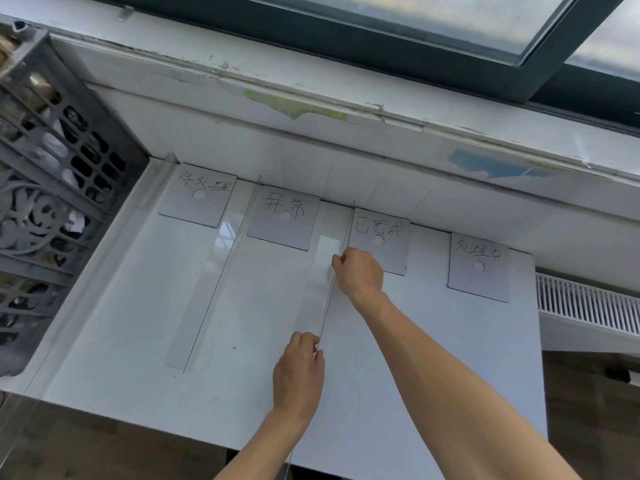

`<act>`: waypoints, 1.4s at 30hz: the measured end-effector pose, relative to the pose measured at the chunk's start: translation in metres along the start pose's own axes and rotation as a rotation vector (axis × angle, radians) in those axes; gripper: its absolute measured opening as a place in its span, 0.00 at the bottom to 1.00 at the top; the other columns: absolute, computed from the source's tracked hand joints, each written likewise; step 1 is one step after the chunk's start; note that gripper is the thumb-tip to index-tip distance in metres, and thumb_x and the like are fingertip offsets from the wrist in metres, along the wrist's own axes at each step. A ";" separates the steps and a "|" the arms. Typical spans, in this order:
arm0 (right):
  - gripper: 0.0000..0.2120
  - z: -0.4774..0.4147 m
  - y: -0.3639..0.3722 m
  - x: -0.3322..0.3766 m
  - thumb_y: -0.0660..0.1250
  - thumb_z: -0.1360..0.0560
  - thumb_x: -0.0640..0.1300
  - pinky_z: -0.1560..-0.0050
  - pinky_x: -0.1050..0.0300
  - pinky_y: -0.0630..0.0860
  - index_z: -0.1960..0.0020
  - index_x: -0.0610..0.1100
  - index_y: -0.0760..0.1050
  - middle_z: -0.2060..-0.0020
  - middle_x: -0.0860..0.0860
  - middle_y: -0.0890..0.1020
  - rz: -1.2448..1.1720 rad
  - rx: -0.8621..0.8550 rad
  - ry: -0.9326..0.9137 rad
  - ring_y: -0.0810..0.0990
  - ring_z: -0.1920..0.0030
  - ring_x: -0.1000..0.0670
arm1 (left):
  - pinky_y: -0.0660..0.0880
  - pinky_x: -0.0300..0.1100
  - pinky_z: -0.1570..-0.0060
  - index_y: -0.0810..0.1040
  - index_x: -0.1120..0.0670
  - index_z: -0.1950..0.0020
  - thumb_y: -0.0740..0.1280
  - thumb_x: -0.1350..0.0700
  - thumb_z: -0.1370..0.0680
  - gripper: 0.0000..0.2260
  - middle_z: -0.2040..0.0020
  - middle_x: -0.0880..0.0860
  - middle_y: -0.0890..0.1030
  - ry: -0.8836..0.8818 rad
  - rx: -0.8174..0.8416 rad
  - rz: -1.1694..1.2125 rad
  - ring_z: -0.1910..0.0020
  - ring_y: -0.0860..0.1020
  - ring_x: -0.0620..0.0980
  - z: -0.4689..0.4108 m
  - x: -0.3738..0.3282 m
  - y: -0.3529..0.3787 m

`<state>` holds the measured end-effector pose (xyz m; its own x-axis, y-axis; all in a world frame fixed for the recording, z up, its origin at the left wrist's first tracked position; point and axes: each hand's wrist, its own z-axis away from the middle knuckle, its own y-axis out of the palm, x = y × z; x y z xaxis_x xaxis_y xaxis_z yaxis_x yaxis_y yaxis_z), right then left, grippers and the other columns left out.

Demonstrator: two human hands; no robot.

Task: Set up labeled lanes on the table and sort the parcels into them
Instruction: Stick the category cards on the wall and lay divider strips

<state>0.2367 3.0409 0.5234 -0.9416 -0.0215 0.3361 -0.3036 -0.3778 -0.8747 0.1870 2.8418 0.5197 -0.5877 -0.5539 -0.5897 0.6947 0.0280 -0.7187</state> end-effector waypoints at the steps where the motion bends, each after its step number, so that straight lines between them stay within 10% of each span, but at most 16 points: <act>1: 0.14 0.000 0.000 -0.001 0.59 0.20 0.44 0.65 0.57 0.65 0.63 0.41 0.69 0.67 0.46 0.74 0.003 0.000 0.000 0.72 0.65 0.44 | 0.70 0.34 0.59 0.77 0.53 0.41 0.63 0.57 0.18 0.07 0.46 0.47 0.76 -0.003 0.002 0.003 0.55 0.76 0.45 0.000 0.000 0.001; 17: 0.23 0.003 0.000 -0.005 0.57 0.18 0.57 0.64 0.55 0.69 0.58 0.39 0.76 0.64 0.47 0.80 -0.087 -0.027 0.033 0.76 0.64 0.45 | 0.73 0.37 0.57 0.75 0.51 0.37 0.63 0.44 0.19 0.15 0.47 0.45 0.76 -0.036 -0.052 0.046 0.55 0.77 0.45 0.001 -0.002 -0.005; 28: 0.21 -0.004 -0.047 0.048 0.58 0.17 0.51 0.71 0.55 0.61 0.67 0.43 0.67 0.73 0.50 0.72 -0.353 -0.377 -0.005 0.71 0.69 0.45 | 0.71 0.46 0.55 0.81 0.59 0.44 0.65 0.60 0.20 0.08 0.48 0.59 0.81 -0.163 -0.644 0.125 0.52 0.79 0.58 -0.045 0.111 -0.184; 38: 0.12 0.012 0.021 0.232 0.61 0.21 0.48 0.56 0.51 0.76 0.52 0.42 0.80 0.55 0.46 0.84 -0.211 -0.064 -0.259 0.80 0.54 0.42 | 0.74 0.61 0.43 0.77 0.62 0.33 0.66 0.58 0.19 0.15 0.37 0.64 0.76 -0.342 -0.501 -0.063 0.38 0.73 0.66 -0.062 0.228 -0.256; 42: 0.12 0.018 0.063 0.303 0.62 0.24 0.45 0.69 0.56 0.65 0.65 0.42 0.72 0.69 0.48 0.77 -0.137 0.123 -0.316 0.75 0.64 0.42 | 0.77 0.55 0.48 0.80 0.63 0.40 0.66 0.55 0.19 0.14 0.43 0.63 0.81 -0.365 -0.434 0.050 0.45 0.78 0.62 -0.072 0.245 -0.258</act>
<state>-0.0649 2.9936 0.5766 -0.7963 -0.2406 0.5550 -0.3857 -0.5048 -0.7722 -0.1657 2.7592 0.5341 -0.3238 -0.7927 -0.5165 0.4385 0.3580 -0.8243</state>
